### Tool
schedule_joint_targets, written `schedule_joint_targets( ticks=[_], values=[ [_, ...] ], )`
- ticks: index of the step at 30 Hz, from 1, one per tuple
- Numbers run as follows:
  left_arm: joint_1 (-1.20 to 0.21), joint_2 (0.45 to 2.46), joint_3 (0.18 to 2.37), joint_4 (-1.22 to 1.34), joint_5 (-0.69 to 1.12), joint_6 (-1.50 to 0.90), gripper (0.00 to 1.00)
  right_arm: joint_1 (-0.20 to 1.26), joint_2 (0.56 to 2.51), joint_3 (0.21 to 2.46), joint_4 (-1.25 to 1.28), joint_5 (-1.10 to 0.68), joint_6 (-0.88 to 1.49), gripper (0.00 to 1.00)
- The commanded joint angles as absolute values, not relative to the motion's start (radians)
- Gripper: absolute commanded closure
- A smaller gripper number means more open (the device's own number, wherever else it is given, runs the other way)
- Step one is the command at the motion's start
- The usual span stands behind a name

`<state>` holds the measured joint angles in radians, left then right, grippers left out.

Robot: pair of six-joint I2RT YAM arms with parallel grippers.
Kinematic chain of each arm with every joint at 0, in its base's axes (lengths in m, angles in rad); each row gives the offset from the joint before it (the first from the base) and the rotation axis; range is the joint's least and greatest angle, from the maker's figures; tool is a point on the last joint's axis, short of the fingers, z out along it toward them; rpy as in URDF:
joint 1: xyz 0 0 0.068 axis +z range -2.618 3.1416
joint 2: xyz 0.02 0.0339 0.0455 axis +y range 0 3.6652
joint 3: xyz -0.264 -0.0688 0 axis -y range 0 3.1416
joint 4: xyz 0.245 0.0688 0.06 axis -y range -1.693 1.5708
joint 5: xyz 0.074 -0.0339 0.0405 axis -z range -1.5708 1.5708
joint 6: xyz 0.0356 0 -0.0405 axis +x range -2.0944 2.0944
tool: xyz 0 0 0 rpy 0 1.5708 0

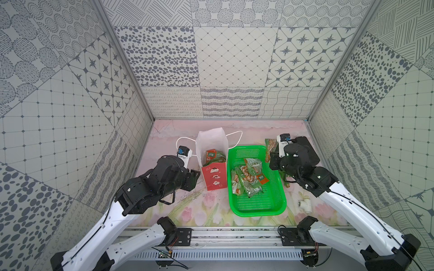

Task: Place the condiment packets inside the bag
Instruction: Pick up the condiment packet from the storage box, then place the condiment packet in the paper bag.

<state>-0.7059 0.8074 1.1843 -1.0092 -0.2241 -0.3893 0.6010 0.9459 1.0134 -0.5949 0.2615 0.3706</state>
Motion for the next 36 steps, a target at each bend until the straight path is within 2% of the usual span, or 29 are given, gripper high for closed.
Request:
schedule_joint_targets(
  ticks=[1,8,16,22,29,36],
  values=[
    [-0.704,0.783,1.144,-0.926,-0.290,-0.365,0.43,0.610,0.894,1.104,-0.583,0.265,0.341,1.00],
    [-0.704,0.769,1.143,-0.913,-0.275,-0.361,0.43,0.656,0.866,1.289,-0.529,0.198,0.295,1.00],
    [-0.704,0.760,1.132,-0.899,-0.265,-0.360,0.41,0.680,0.956,1.418,-0.394,-0.148,0.356,1.00],
    [-0.705,0.754,1.129,-0.896,-0.261,-0.361,0.41,0.704,1.087,1.501,-0.364,-0.330,0.396,1.00],
    [-0.702,0.752,1.125,-0.894,-0.262,-0.357,0.41,0.736,1.264,1.611,-0.465,-0.419,0.412,1.00],
    [-0.704,0.753,1.126,-0.889,-0.257,-0.354,0.40,0.772,1.432,1.721,-0.643,-0.414,0.392,1.00]
  ],
)
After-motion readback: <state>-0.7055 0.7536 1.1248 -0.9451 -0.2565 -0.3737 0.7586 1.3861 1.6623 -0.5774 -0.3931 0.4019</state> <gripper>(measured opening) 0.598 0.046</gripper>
